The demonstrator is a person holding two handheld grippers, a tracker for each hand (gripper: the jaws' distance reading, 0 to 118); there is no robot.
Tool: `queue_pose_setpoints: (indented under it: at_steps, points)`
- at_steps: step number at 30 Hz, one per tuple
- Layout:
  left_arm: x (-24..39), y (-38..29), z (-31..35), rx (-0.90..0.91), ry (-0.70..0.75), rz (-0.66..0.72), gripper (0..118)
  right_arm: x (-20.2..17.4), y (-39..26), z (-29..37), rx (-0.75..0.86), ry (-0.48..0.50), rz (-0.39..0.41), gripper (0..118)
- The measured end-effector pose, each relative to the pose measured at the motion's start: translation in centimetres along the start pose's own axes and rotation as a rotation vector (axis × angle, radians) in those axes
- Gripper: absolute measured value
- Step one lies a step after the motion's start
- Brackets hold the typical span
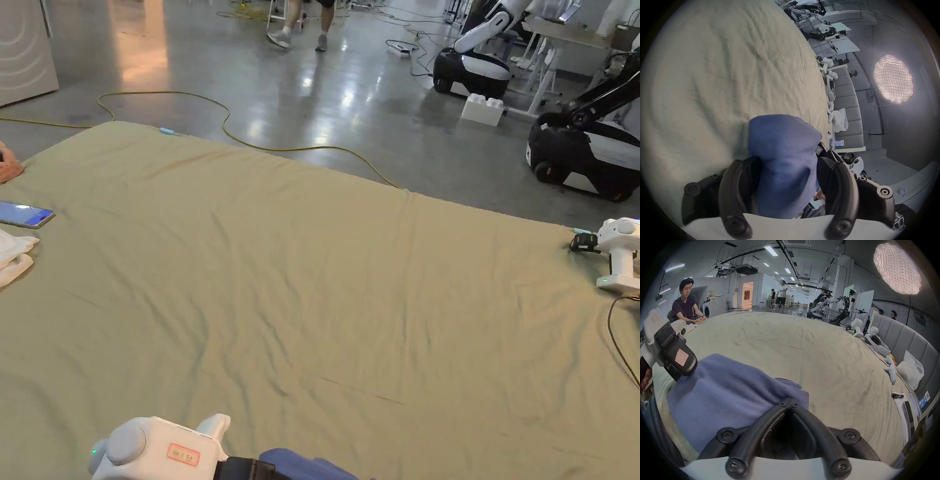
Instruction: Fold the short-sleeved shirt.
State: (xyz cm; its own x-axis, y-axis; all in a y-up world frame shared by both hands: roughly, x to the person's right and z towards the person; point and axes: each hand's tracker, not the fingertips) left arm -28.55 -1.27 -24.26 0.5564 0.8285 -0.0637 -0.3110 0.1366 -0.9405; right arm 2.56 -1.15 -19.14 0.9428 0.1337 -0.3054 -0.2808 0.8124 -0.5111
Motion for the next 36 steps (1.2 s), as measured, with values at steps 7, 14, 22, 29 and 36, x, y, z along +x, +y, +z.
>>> queue_pose_setpoints:
  at_steps: [7,14,22,29,36]
  points:
    - [-1.7,0.7,3.6,0.027,-0.010,0.046,78,0.4,0.0,0.3,-0.005,0.012,-0.002,0]
    - [-1.8,-0.2,3.5,0.049,-0.014,0.070,78,0.3,-0.1,0.2,-0.009,0.006,-0.006,0]
    - [-0.5,-1.5,-1.5,-0.003,-0.137,0.041,78,0.3,-0.1,0.1,-0.014,0.005,-0.007,0]
    - [-1.0,-0.9,-0.7,0.035,-0.147,0.101,61,0.4,0.0,0.1,-0.019,0.006,-0.024,0]
    - [-1.7,-2.0,0.4,0.112,-0.163,0.070,29,0.2,0.0,0.3,0.001,0.016,-0.020,0]
